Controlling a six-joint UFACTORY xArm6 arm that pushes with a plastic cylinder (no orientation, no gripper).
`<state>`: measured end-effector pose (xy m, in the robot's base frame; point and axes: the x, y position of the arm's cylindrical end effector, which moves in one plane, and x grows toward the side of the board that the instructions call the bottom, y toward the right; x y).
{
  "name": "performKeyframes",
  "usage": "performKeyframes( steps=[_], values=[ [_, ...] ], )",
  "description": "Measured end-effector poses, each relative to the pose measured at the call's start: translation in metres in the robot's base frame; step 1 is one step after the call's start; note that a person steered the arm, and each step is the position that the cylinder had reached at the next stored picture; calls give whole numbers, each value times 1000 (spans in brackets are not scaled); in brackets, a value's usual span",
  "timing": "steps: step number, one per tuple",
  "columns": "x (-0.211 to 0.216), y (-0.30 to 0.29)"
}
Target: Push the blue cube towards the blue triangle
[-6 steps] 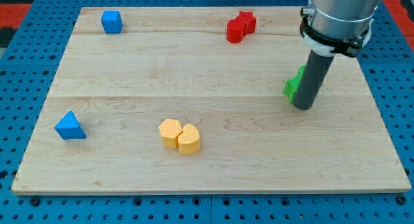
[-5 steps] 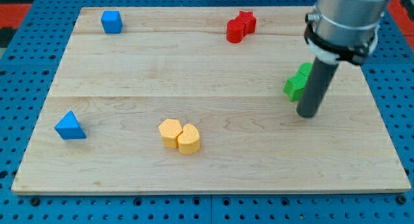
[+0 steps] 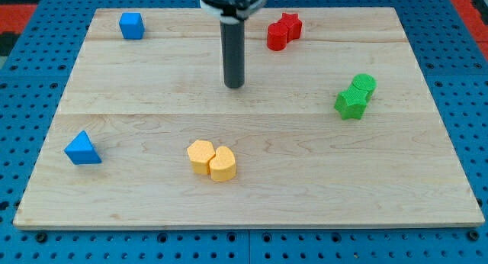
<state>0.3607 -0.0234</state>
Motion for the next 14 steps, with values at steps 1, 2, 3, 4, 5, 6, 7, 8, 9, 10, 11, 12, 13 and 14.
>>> performKeyframes(
  steps=[1, 2, 3, 4, 5, 6, 7, 8, 9, 10, 11, 12, 13, 14],
  values=[
    [-56, -26],
    [-114, -73],
    [-133, -114],
    [-133, -115],
    [-133, -115],
    [-146, -115],
    [-165, -136],
    [-144, -165],
    [-101, -171],
    [-60, -171],
    [-85, -170],
    [-123, -182],
    [-104, -213],
    [-59, -204]
  ],
)
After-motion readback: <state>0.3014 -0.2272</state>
